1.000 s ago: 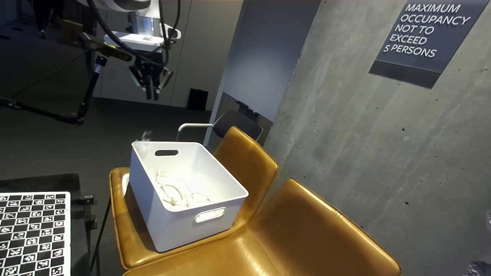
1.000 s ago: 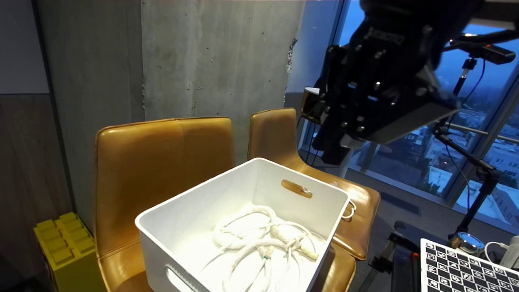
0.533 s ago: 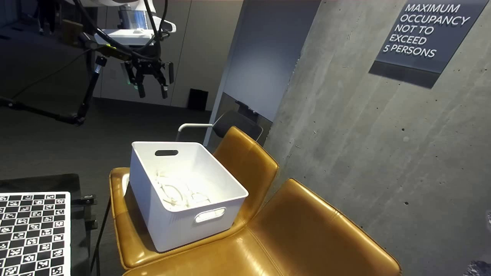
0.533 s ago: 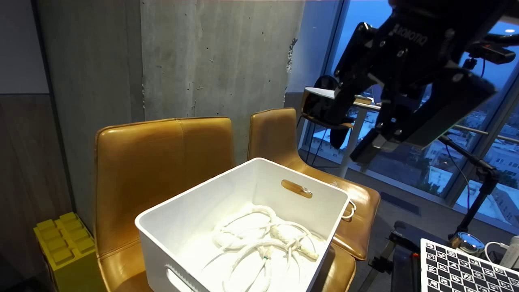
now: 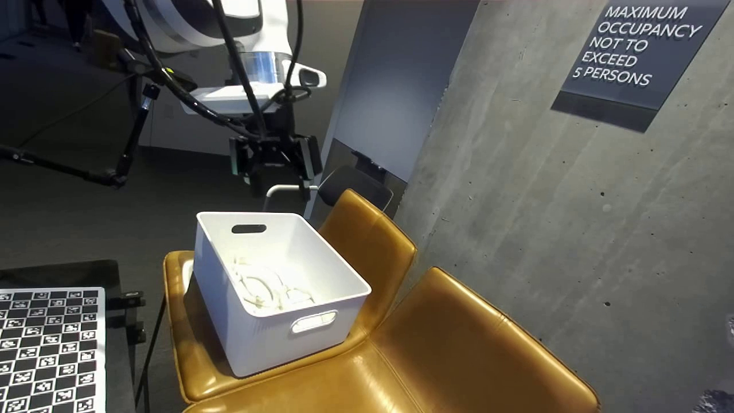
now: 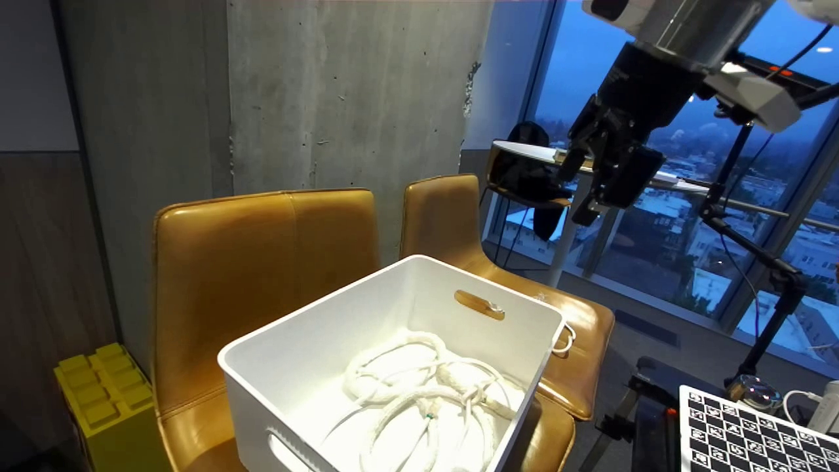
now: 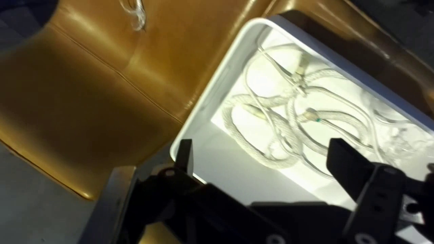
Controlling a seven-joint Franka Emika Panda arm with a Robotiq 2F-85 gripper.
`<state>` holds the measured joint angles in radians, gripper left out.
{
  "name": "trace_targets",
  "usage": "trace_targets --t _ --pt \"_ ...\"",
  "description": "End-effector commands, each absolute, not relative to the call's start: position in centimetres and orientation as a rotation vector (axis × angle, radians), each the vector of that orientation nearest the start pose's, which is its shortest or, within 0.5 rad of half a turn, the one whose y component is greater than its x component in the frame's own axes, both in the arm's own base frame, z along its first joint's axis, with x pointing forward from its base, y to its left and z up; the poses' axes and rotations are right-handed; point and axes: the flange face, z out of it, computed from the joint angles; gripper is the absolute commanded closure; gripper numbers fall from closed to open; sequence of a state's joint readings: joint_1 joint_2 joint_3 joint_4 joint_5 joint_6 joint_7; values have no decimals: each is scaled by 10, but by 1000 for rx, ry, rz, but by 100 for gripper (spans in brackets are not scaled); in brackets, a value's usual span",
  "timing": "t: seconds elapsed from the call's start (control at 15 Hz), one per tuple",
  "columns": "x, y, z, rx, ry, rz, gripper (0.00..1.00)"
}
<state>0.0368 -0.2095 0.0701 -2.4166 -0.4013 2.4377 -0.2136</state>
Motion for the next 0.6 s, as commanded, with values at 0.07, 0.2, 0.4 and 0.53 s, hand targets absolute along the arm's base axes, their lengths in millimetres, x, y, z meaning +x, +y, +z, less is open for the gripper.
trace_targets --t 0.07,0.2,0.4,0.53 --pt "499 -82 402 -3381 -755 -341 0" --pt "503 -144 389 -3405 -629 -310 0" --pt "513 -217 357 -3417 -472 -255 0" --pt "520 -250 331 -3410 -380 -209 0"
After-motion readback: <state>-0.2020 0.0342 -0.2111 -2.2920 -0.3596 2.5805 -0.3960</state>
